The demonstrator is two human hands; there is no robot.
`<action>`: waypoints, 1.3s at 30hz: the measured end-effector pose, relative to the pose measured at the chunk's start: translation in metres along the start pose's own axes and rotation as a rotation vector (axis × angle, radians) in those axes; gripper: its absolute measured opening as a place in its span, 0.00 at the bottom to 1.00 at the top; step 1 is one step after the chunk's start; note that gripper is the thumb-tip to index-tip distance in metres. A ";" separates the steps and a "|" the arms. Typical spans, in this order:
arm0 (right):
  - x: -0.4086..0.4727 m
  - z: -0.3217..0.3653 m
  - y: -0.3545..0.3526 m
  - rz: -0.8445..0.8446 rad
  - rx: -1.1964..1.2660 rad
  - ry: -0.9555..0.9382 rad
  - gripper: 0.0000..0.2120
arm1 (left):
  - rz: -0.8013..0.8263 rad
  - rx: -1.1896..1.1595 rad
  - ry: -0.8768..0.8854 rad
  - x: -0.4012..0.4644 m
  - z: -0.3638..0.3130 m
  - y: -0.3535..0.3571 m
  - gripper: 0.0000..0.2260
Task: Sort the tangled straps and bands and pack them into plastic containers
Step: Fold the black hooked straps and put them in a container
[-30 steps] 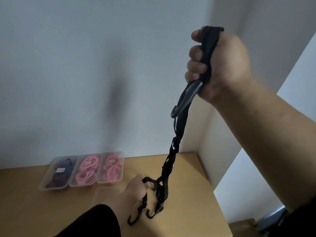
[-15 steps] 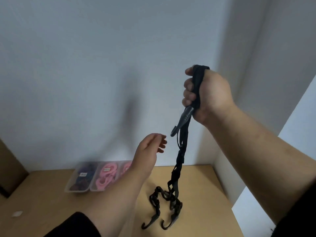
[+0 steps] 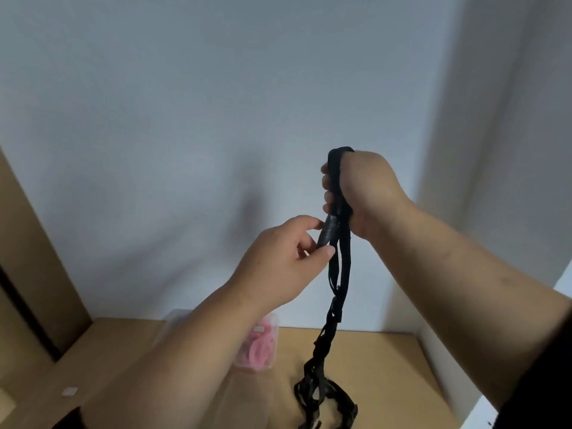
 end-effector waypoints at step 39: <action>-0.007 -0.028 0.053 0.462 -0.810 -0.378 0.12 | -0.220 -0.304 -0.193 0.056 0.021 -0.095 0.04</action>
Point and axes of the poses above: each hand's wrist, its own x-axis towards the middle knuckle, its own y-axis out of the palm, z = x × y, the point moved 6 cm from there along x, towards the middle knuckle
